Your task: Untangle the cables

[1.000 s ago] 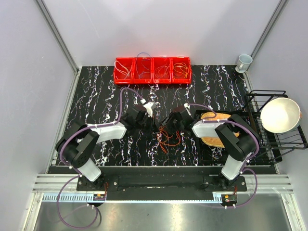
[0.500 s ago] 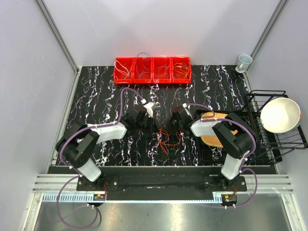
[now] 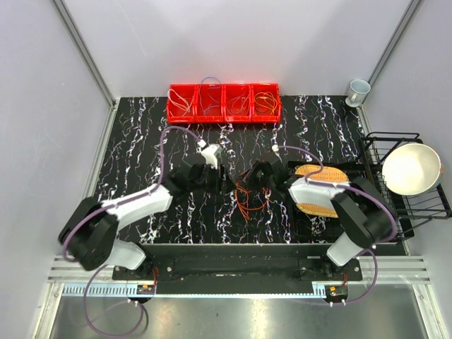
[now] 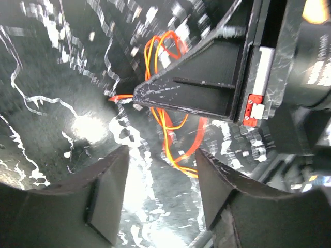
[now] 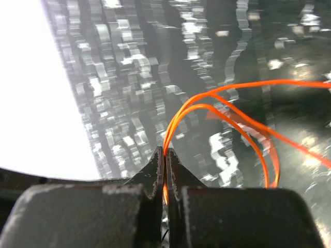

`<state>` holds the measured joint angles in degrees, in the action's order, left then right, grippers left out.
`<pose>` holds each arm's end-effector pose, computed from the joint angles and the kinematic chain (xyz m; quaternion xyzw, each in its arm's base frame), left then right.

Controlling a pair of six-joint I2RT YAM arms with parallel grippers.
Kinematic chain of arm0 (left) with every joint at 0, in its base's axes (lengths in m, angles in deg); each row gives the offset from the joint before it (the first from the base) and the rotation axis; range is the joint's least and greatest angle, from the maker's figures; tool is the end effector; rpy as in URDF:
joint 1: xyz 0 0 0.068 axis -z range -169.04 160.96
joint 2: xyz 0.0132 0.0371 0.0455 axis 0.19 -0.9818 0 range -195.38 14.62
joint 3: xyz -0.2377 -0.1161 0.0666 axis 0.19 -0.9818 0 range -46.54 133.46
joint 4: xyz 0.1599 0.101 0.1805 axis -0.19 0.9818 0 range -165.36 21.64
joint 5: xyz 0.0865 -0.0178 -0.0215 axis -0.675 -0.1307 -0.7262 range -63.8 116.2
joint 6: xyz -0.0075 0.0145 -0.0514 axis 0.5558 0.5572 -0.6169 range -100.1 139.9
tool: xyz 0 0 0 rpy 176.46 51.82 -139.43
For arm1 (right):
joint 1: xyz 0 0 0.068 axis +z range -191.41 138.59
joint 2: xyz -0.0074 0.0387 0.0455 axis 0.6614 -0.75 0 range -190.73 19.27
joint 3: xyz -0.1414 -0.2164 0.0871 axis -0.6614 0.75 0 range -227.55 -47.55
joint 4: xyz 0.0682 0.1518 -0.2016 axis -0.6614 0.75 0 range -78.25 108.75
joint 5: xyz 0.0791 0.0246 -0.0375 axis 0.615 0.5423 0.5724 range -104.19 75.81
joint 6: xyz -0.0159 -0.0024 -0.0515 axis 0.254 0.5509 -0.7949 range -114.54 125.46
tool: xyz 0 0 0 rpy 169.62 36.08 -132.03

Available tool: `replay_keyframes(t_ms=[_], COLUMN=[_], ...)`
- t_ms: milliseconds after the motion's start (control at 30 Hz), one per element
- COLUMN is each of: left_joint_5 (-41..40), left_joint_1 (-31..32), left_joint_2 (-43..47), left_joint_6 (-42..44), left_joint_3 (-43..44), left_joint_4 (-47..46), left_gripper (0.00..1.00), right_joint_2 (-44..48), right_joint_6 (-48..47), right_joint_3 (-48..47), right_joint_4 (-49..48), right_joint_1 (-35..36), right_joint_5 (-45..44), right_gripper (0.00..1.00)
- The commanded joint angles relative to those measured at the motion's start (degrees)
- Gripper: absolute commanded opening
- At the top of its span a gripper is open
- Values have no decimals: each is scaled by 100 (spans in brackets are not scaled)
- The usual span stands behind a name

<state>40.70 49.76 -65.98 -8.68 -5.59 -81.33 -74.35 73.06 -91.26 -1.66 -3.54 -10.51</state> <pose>0.2235 -0.1913 0.2037 0.1373 0.8658 -0.3524 0.3278 0.2578 0.2034 0.1629 0.2150 0.8664 0.3753 0.2495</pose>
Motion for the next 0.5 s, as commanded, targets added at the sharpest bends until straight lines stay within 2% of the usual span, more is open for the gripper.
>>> replay_keyframes(t_ms=[0,167,467], left_joint_5=[-229,-378,-870], left_joint_1=[31,206,742], left_joint_2=[703,1054,1336], left_joint_6=[-148,-359,-359], left_joint_3=[-43,-96,-158], left_joint_4=[-141,-280,-791], left_gripper=[58,49,48], right_joint_2=[827,1503,2225], right_joint_6=[-124,-18,35], right_joint_3=[143,257,283], right_joint_4=[40,137,365], right_joint_1=[-16,-25,-16], right_joint_5=[-17,45,133], right_gripper=[0,0,0])
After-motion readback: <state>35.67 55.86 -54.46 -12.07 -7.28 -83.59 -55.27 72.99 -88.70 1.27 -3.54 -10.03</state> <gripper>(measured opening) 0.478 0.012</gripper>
